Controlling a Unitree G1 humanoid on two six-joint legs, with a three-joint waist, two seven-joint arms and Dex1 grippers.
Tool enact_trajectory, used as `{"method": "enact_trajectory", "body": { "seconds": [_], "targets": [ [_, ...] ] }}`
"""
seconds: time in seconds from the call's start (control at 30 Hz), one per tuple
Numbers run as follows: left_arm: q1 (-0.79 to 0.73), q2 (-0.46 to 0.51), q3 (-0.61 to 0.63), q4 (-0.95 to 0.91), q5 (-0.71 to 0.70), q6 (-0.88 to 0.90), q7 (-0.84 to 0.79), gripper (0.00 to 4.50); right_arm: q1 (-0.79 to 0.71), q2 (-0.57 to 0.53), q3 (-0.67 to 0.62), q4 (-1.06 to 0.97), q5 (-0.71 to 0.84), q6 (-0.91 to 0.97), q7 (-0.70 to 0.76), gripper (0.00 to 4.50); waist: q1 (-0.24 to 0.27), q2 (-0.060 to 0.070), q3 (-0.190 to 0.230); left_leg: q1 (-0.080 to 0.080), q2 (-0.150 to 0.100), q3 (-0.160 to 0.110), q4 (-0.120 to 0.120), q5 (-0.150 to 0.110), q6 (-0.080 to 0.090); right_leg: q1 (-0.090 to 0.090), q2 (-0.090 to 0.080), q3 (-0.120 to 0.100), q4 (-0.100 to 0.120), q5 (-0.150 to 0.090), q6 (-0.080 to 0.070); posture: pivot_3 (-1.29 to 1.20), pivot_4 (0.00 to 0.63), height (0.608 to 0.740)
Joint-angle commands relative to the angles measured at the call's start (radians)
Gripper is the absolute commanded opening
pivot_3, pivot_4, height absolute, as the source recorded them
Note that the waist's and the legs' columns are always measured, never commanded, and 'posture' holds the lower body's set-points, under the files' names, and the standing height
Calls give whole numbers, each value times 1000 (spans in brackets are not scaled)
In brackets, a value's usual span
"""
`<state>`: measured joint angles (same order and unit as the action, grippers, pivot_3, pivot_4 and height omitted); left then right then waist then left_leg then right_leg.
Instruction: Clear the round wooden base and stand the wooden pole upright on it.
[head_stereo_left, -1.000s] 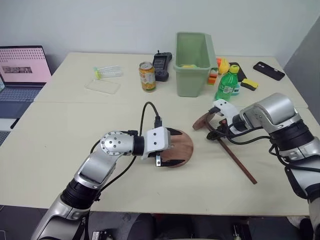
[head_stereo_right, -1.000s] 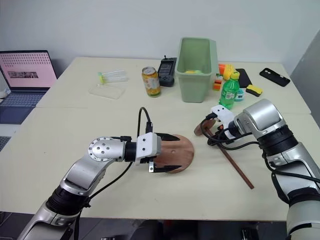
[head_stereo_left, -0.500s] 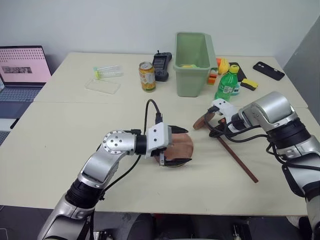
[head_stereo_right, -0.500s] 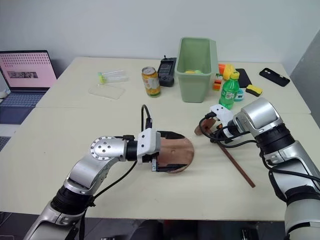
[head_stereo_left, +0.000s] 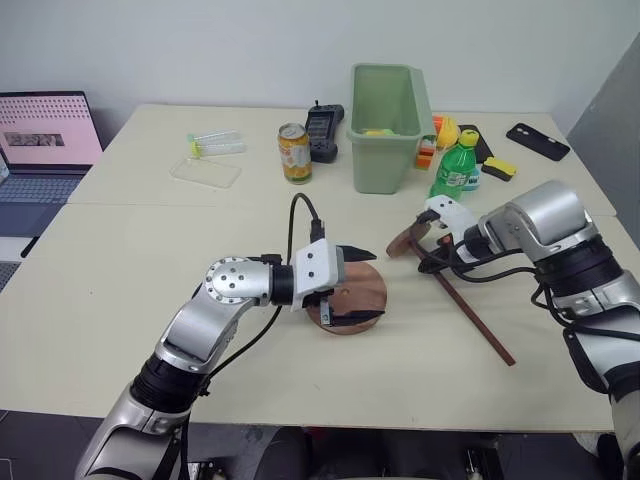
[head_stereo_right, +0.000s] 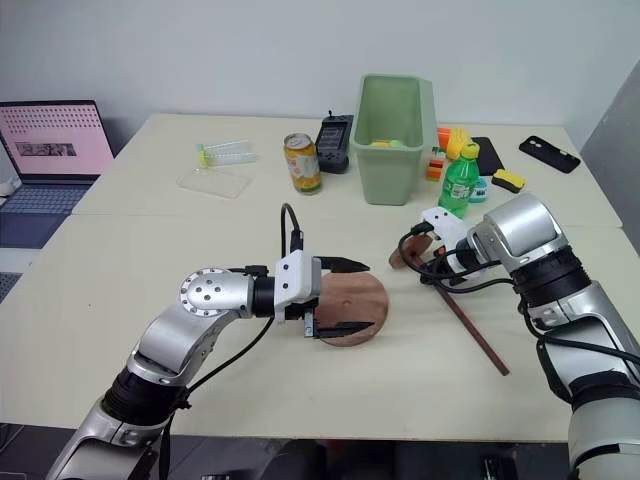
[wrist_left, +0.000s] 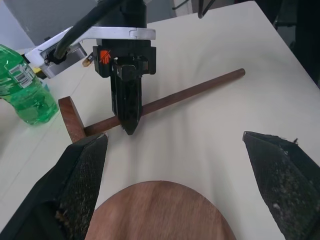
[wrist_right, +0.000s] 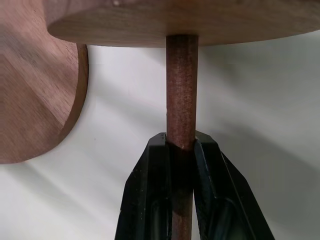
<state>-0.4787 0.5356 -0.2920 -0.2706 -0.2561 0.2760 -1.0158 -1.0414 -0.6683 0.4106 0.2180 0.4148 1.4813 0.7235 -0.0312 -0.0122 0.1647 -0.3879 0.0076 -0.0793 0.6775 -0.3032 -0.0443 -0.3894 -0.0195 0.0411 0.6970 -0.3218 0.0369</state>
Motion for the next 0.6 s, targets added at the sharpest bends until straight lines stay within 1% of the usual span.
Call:
{"method": "enact_trajectory", "body": {
  "seconds": [0.03, 0.13, 0.17, 0.2, 0.23, 0.33, 0.4, 0.5, 0.53, 0.6],
  "targets": [
    [-33, 8, 31, -11, -6, -9, -5, 4500, -43, -30, -81, -95, 14, 8, 1, 222, 0, 0, 0, 0, 0, 0, 0, 0, 0, 0, 0, 0, 0, 0, 0, 0, 150, 740],
    [-42, 11, 36, 3, -4, -16, -8, 4500, -52, -27, -131, -121, 20, 32, -12, 222, 0, 0, 0, -1, 0, 0, 0, 0, 0, 0, 0, 0, 0, 0, 0, 0, 150, 740],
    [-47, 10, 38, 8, -4, -17, -6, 4500, -45, -47, -128, -153, 14, -8, -1, 222, 0, 0, 0, -1, 0, 0, 0, 0, 0, 0, 0, 0, 0, 0, 0, 0, 150, 740],
    [-54, 10, 44, 17, -4, -18, -2, 4500, -34, -72, -133, -204, -1, -93, 14, 222, 0, 0, 0, -1, 0, 0, 0, 0, 0, 0, 0, 0, 0, 0, 0, 0, 150, 740],
    [-63, 11, 58, 28, -9, -11, 6, 4500, -42, -87, -159, -231, -10, -141, 12, 222, 1, 0, 0, -1, 0, 0, 0, 0, 0, 0, 0, 0, 0, 0, 0, 0, 150, 740],
    [-72, 35, 92, 46, -21, -2, -3, 4500, -41, -122, -224, -290, -6, -198, 14, 222, 1, 1, 0, -3, 0, 0, 1, 0, 0, -2, 0, -1, 0, 0, 0, 0, 150, 740],
    [-71, 61, 117, 50, -35, 6, -22, 4500, 0, -131, -283, -357, 25, -240, 30, 222, 1, 1, 0, -3, 0, -1, 0, 0, 0, -2, 0, -1, 0, 0, 0, 0, 150, 740],
    [-63, 106, 159, 48, -66, 28, -51, 4500, 86, -91, -395, -469, 97, -306, 49, 222, 1, 0, 0, -5, 1, -1, 0, 0, 0, -3, 0, -1, -1, 0, 0, 0, 150, 740],
    [-60, 122, 171, 48, -73, 36, -58, 4500, 115, -57, -437, -500, 118, -326, 35, 222, 0, 0, 0, -5, 1, -1, 0, 0, 0, -3, 0, -1, 0, 0, 0, 0, 150, 740],
    [-56, 139, 184, 49, -81, 44, -67, 4500, 144, -15, -480, -531, 139, -343, 10, 222, -1, 1, 0, -5, 1, -1, 0, 0, 0, -4, 0, -1, 0, 0, 0, 0, 150, 740]
  ]
}}
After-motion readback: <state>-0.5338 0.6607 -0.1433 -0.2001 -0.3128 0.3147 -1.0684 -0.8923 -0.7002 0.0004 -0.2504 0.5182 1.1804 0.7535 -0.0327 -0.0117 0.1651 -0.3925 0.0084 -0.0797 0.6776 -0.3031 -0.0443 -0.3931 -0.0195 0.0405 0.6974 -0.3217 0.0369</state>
